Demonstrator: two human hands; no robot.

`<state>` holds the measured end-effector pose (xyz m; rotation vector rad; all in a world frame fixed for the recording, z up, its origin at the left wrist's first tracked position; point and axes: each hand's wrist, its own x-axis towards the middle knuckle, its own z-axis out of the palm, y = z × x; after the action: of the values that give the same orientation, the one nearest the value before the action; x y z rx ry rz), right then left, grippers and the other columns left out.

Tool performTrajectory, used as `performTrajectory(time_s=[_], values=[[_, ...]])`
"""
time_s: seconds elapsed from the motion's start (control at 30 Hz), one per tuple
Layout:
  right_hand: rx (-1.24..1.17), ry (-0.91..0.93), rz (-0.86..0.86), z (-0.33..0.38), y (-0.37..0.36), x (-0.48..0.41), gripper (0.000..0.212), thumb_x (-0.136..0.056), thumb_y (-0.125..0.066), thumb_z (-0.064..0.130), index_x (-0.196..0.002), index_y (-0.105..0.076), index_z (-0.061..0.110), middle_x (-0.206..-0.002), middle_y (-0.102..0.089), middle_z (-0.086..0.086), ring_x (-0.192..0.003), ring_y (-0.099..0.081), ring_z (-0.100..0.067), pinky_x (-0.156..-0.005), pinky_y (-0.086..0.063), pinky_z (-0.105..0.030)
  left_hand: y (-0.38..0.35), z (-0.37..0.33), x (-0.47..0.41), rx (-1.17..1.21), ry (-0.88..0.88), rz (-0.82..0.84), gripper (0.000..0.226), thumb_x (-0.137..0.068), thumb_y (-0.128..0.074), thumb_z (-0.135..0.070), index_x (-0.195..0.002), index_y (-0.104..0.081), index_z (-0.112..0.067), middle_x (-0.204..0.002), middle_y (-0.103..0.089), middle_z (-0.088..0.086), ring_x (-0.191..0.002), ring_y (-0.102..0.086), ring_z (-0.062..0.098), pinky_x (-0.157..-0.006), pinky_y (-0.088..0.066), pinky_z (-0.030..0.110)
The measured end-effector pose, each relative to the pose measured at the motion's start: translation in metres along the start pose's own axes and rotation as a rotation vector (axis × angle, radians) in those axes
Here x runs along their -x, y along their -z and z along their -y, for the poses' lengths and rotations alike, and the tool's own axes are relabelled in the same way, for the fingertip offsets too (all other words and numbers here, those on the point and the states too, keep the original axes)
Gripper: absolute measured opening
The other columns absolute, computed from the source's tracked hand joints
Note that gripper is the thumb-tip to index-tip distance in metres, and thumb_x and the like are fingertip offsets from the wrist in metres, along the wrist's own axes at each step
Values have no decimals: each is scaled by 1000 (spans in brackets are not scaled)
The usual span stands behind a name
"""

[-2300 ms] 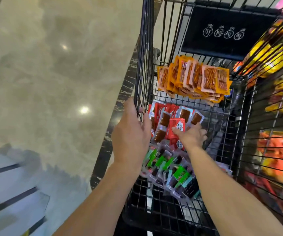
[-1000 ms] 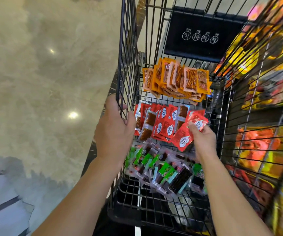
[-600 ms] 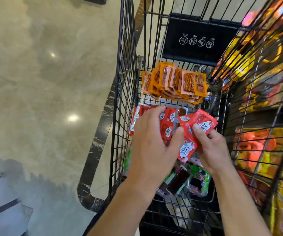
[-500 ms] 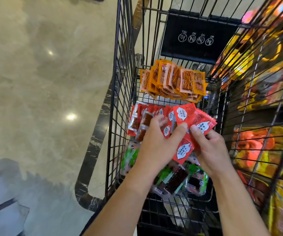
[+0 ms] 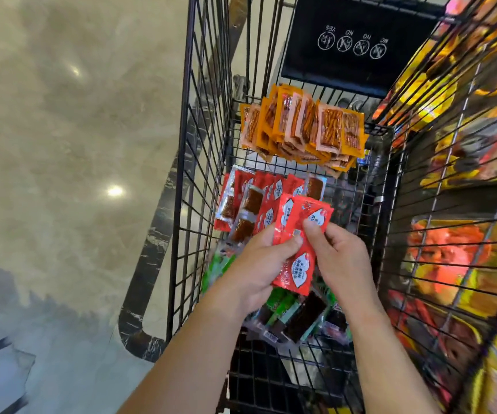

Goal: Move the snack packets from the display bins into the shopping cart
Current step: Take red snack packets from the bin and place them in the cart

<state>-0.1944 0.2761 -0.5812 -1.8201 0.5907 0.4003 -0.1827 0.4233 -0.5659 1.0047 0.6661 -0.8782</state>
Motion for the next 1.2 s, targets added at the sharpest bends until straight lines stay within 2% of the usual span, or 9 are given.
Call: performTrajectory(time_s=[0.13, 0.3, 0.47, 0.53, 0.63, 0.8, 0.97, 1.1, 1.2], values=[[110, -16, -25, -6, 1, -24, 54, -98, -51, 66, -72, -68, 22, -62, -70, 2, -53, -64, -12, -58, -49, -33, 12, -2, -2, 44, -3, -52, 21, -108, -59, -17, -127, -67, -20, -114, -80, 11, -102, -78, 30, -76, -67, 47], [312, -115, -113, -20, -4, -70, 33, -99, -59, 54, -104, -71, 23, -91, -69, 13, -96, -68, -19, -71, -47, -28, 26, 4, -7, 89, -52, -155, 21, -109, -58, -21, -130, -63, -23, -108, -82, 8, -101, -79, 28, -74, -67, 40], [516, -356, -59, -28, -33, -108, 97, -88, -63, 72, -156, -33, 11, -150, -38, -17, -141, -34, -37, -109, -40, -48, 43, 10, -6, 118, -123, -253, 25, -108, -59, -29, -132, -59, -31, -104, -82, 3, -96, -80, 22, -76, -67, 37], [613, -422, -1, -29, -49, -114, 118, -83, -60, 80, -164, -8, 12, -157, -23, -15, -146, -22, -37, -113, -37, -51, 45, 11, -8, 110, -142, -285, 25, -108, -59, -30, -133, -59, -31, -101, -82, 5, -89, -80, 23, -71, -67, 34], [722, -390, -13, -37, -65, -112, 126, -79, -60, 84, -164, -2, 11, -154, -21, -14, -141, -24, -37, -111, -37, -52, 45, 11, -12, 137, -167, -322, 23, -108, -59, -27, -131, -61, -28, -100, -82, 7, -87, -81, 22, -64, -64, 30], [869, -261, -120, -45, -67, -101, 96, -89, -60, 67, -157, -28, 7, -142, -39, -16, -130, -38, -35, -106, -39, -46, 46, 10, -16, 130, -176, -346, 23, -109, -59, -29, -131, -62, -29, -99, -82, 7, -86, -80, 23, -66, -64, 30], [786, -162, -210, -49, -45, -94, 33, -98, -54, 33, -123, -64, 14, -118, -63, -13, -109, -60, -36, -87, -48, -42, 48, 11, -18, 126, -158, -344, 28, -108, -60, -32, -136, -59, -33, -105, -82, 5, -92, -81, 21, -66, -63, 28], [459, -121, -233, -54, -18, -86, 18, -102, -55, 24, -107, -72, 29, -95, -75, 4, -72, -66, -4, -58, -47, -25, 48, 13, -20, 81, -147, -367, 32, -107, -60, -35, -139, -56, -35, -112, -81, 4, -103, -79, 25, -84, -65, 42], [85, -139, -172, -46, 1, -72, 27, -100, -61, 17, -97, -74, 40, -94, -78, 15, -81, -69, 11, -71, -53, -13, 47, 14, -22, 74, -163, -376, 27, -108, -60, -32, -134, -59, -35, -110, -81, 3, -97, -80, 20, -75, -65, 36]])
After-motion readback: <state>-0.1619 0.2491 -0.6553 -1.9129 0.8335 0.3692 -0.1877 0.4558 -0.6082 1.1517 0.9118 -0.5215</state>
